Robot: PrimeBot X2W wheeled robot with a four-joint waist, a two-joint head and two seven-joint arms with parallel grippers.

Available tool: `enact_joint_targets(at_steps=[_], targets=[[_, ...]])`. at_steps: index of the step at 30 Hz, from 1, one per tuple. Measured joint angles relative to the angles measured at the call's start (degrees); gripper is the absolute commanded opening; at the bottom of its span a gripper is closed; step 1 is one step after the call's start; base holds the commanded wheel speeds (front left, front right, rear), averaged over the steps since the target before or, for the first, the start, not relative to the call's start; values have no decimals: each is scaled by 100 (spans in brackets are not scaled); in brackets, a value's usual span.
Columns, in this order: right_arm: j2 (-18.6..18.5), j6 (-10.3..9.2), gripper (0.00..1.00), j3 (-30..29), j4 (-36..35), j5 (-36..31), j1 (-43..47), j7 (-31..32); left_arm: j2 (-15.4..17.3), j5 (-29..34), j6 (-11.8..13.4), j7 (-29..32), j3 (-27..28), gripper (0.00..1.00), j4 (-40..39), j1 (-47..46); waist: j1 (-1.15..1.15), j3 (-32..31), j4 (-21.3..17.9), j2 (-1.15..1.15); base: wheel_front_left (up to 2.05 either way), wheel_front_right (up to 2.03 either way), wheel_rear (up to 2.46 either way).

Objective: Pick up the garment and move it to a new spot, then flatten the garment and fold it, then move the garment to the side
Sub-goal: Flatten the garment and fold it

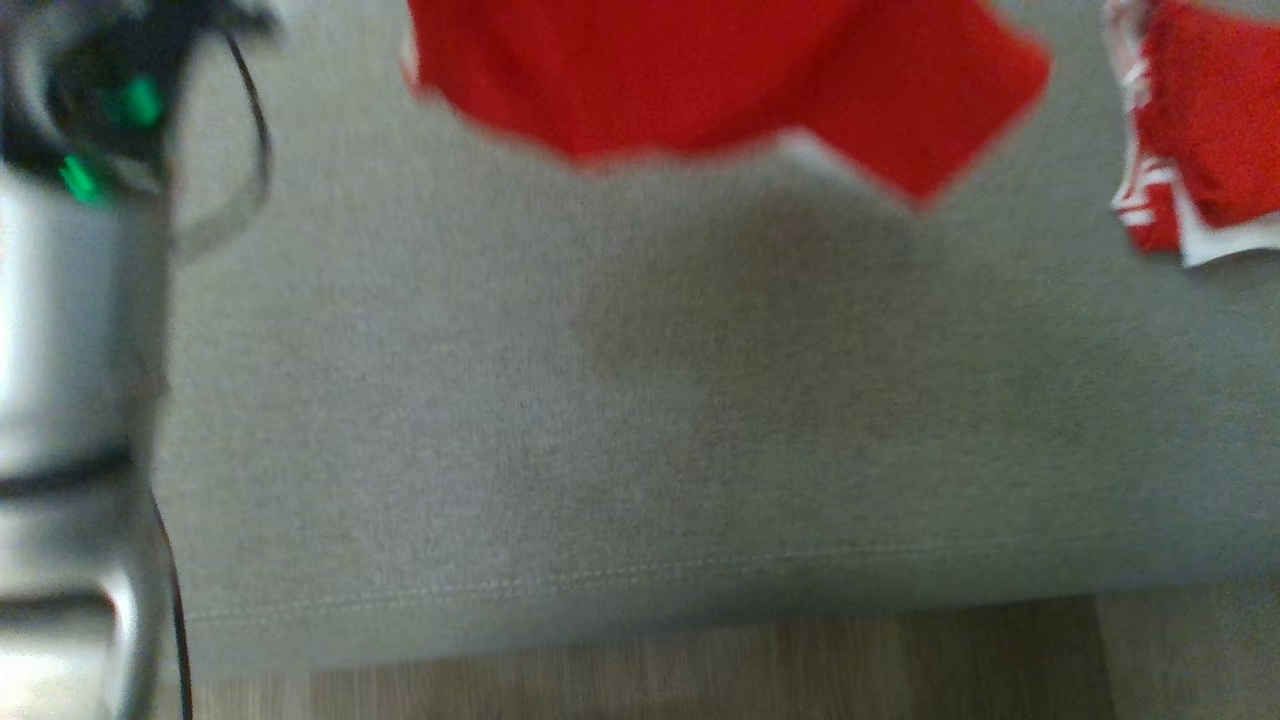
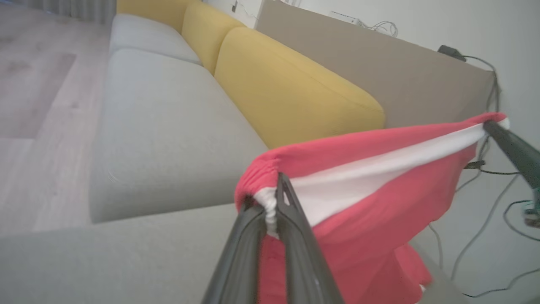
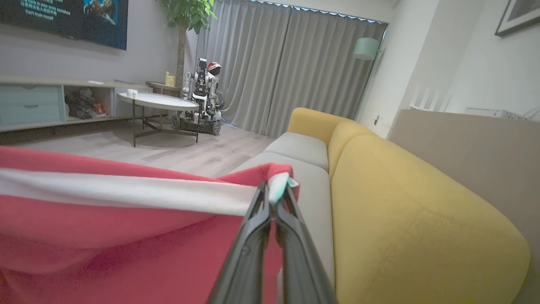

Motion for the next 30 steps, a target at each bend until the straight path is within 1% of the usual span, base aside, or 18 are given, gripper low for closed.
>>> enact_joint_targets(at_steps=[2,3,5,7,9,10,12,14,16,19,22,24,26,29,30], targets=[[-220,0,0,268,357,-85,-749,-34,85,286,-214,-192,-86,0,442,-730,0,360,18,0,0,0,0],[-263,0,0,327,570,-83,-1142,-74,98,424,-300,-337,-96,0,684,-1119,0,548,29,0,0,0,0],[-303,0,0,410,990,-87,-1933,-286,74,645,-350,-738,-82,0,1201,-1928,0,925,52,0,0,0,0],[-307,1,0,475,1390,-155,-2657,-666,53,943,-512,-1235,-105,0,1656,-2663,1,1287,77,0,0,0,0],[-230,1,0,439,1792,-297,-3226,-1176,-13,1163,-604,-1814,-103,0,2123,-3268,1,1628,104,0,0,0,0],[-170,1,0,422,1983,-356,-3419,-1413,-66,1251,-606,-2111,-100,0,2341,-3490,1,1781,117,0,0,0,0],[-63,1,0,469,2341,-497,-3594,-1846,-175,1424,-695,-2676,-111,0,2803,-3770,2,2055,146,-1,0,0,0],[124,1,0,499,2746,-436,-3563,-2104,-263,1492,-755,-3159,-111,0,3263,-3829,2,2258,176,0,0,0,0],[236,1,0,642,3084,-409,-3420,-2252,-369,1491,-851,-3487,-122,0,3712,-3787,2,2380,204,0,0,0,0],[325,1,0,789,3522,-294,-3087,-2423,-489,1462,-1028,-3732,-308,0,4267,-3537,2,2390,265,0,0,0,0],[326,0,0,914,3893,-85,-2721,-2501,-568,1464,-1122,-3869,-611,0,4651,-3215,0,2287,312,0,0,0,0],[322,0,0,1060,4109,23,-2455,-2532,-613,1464,-1152,-3912,-859,0,4851,-2981,1,2194,343,0,0,0,0],[333,0,0,1202,4299,274,-2163,-2519,-654,1462,-1157,-3960,-1155,0,4956,-2674,0,2078,376,0,0,0,0],[278,0,0,1573,4492,650,-1675,-2341,-669,1287,-1158,-3987,-1807,0,4918,-2087,0,1853,421,0,0,0,0],[174,0,0,1890,4537,826,-1295,-2251,-649,1072,-1158,-3999,-2164,0,4832,-1635,0,1670,446,0,0,0,0]])
